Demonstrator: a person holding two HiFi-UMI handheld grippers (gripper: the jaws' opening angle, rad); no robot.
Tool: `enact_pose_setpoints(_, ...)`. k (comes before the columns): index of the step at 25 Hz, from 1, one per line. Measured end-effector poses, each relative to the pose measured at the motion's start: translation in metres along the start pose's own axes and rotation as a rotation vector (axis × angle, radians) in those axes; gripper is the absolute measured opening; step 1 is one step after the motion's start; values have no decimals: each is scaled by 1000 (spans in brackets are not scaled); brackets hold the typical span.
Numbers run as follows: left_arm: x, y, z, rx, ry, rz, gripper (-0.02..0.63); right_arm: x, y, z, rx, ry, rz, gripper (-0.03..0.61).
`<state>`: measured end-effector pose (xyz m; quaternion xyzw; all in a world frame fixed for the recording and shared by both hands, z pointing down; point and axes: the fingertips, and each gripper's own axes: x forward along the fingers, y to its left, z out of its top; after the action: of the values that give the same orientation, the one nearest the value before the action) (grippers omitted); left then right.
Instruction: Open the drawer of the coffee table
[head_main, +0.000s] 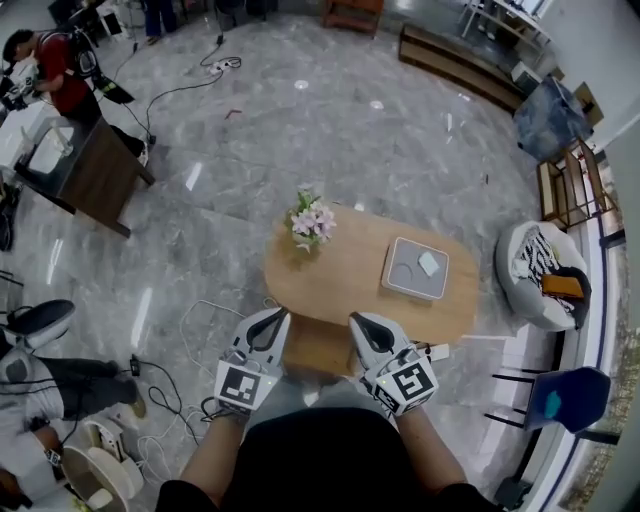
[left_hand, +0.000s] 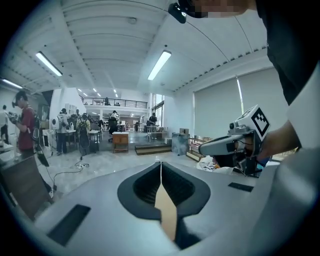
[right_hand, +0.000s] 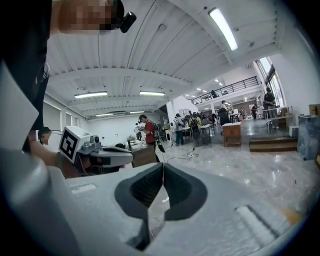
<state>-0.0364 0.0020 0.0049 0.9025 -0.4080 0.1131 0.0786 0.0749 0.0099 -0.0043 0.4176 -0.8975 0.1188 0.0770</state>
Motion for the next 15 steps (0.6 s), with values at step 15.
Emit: enact_pose_setpoints(15, -22, -22, 87, 48, -83, 53, 14, -40, 4, 77, -26, -112, 16, 0)
